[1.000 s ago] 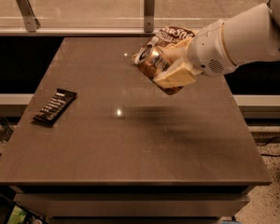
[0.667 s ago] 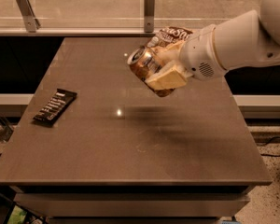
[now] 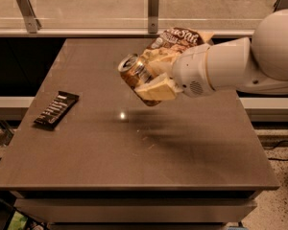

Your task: Place orange can upright

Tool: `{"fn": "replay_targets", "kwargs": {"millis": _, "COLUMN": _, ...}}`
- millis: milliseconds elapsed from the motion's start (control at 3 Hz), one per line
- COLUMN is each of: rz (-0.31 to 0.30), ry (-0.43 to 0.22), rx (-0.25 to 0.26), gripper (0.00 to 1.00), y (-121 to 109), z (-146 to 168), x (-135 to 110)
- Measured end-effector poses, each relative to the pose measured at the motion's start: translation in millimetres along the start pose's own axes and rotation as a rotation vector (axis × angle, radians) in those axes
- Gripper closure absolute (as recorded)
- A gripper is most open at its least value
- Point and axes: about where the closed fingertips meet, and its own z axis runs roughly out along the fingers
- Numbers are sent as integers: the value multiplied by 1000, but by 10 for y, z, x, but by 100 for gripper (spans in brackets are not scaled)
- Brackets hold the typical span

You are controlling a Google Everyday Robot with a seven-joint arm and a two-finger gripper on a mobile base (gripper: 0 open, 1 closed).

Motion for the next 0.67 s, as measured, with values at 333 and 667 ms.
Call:
{"fn": "replay_targets", "kwargs": {"millis": 333, "rz": -7, "ry": -94, "rx": 14, "gripper": 100, "y": 93, "z": 99, "x": -29}}
{"fn": "replay_targets", "kwargs": {"millis": 667, "rz": -12, "ry": -179, "rx": 22, "gripper": 100, "y": 239, "z": 209, "x": -52}}
